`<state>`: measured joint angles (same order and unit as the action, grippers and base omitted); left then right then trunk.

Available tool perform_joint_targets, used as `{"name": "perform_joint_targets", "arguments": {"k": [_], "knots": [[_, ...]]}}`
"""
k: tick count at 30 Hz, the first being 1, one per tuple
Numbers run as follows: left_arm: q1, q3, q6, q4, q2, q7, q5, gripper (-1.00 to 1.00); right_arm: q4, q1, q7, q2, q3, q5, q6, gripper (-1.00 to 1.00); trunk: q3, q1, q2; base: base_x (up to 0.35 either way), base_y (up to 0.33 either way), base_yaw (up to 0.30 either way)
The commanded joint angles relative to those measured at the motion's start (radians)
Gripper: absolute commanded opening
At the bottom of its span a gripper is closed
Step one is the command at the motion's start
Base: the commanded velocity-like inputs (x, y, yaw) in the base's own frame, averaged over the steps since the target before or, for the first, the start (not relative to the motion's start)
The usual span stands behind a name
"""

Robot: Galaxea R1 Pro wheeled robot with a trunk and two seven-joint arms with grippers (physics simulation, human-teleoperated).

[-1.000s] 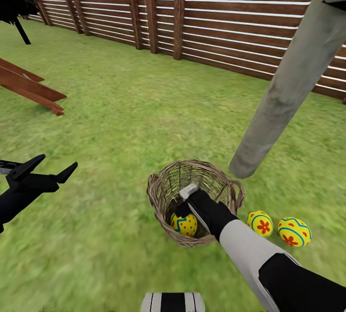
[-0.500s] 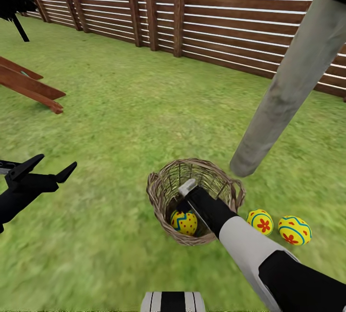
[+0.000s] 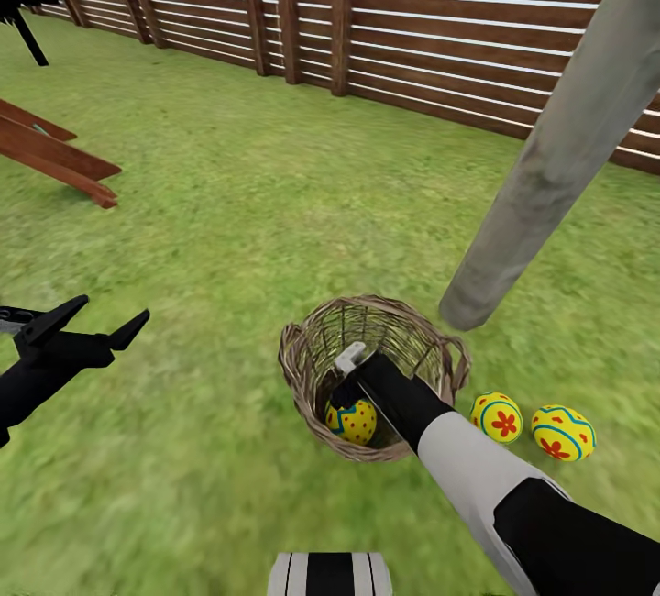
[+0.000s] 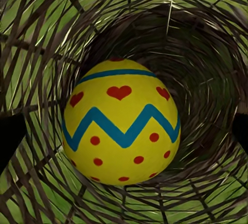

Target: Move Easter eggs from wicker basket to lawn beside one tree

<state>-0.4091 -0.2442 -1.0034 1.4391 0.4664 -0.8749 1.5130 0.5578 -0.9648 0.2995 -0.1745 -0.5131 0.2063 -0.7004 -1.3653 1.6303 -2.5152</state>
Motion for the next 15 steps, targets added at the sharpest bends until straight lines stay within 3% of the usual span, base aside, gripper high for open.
{"name": "perform_joint_targets", "arguments": {"k": [1, 5, 10, 15], "knots": [[-0.001, 0.000, -0.004, 0.000, 0.000, -0.003, 0.000, 1.00, 0.002, -0.001, 0.007, 0.000, -0.001, 0.011, 0.008, 1.00, -0.005, 0.000, -0.001, 0.000, 0.000, 0.000], [-0.001, 0.000, -0.004, 0.000, 0.000, -0.003, 0.000, 1.00, 0.011, 0.000, -0.003, 0.005, 0.003, 0.011, 0.058, 1.00, -0.005, 0.000, -0.001, 0.000, 0.000, 0.000], [-0.001, 0.000, -0.004, 0.000, 0.000, -0.002, 0.000, 1.00, 0.038, -0.005, -0.022, 0.030, 0.008, 0.010, 0.063, 1.00, -0.020, 0.002, -0.002, 0.000, 0.000, 0.000], [-0.001, 0.000, -0.004, 0.001, 0.000, -0.003, 0.000, 1.00, 0.054, -0.006, -0.024, 0.037, 0.010, 0.006, 0.059, 1.00, -0.032, 0.003, -0.002, 0.000, 0.000, 0.000]]}}
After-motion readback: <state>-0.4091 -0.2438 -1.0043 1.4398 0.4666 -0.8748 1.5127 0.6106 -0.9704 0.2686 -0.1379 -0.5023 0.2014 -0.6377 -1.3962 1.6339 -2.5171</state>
